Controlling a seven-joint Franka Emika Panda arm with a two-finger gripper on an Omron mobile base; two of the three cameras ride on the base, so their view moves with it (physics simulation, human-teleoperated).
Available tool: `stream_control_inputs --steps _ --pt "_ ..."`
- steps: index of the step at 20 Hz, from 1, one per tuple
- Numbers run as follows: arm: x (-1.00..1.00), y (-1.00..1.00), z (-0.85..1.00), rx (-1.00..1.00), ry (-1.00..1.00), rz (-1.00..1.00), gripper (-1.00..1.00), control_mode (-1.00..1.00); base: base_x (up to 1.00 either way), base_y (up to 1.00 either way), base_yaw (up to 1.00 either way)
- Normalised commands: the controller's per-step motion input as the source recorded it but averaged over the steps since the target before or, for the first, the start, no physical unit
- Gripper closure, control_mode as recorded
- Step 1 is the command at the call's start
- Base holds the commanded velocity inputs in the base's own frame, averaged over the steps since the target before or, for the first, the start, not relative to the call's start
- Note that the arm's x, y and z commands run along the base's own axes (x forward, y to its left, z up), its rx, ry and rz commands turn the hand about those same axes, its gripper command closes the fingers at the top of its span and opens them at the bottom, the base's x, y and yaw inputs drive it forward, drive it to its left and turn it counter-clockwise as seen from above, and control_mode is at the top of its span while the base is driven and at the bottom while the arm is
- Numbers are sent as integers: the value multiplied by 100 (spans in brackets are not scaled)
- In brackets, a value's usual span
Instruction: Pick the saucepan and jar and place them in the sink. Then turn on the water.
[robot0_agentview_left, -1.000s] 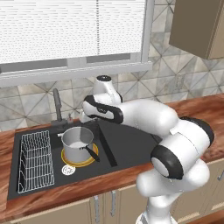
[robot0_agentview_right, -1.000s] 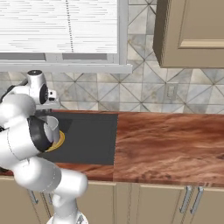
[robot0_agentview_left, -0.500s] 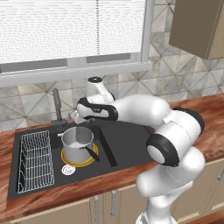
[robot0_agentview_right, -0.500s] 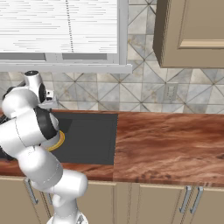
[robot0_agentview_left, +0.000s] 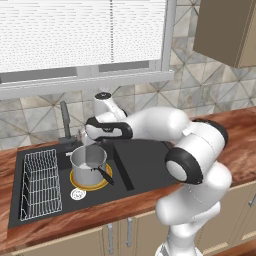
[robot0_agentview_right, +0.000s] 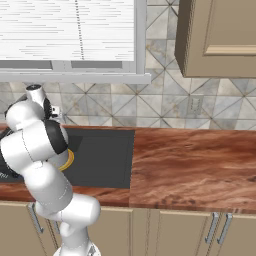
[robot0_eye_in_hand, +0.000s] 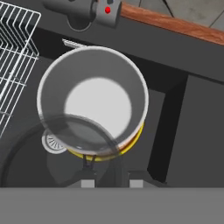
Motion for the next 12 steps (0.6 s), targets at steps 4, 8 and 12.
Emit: stream_control_inputs --steps 4,8,12 --pt "4 0 -35 -1 0 0 100 -100 0 0 0" --pt "13 3 -30 -2 0 0 100 -100 0 0 0" --pt "18 3 -6 -2 0 0 100 -100 0 0 0"
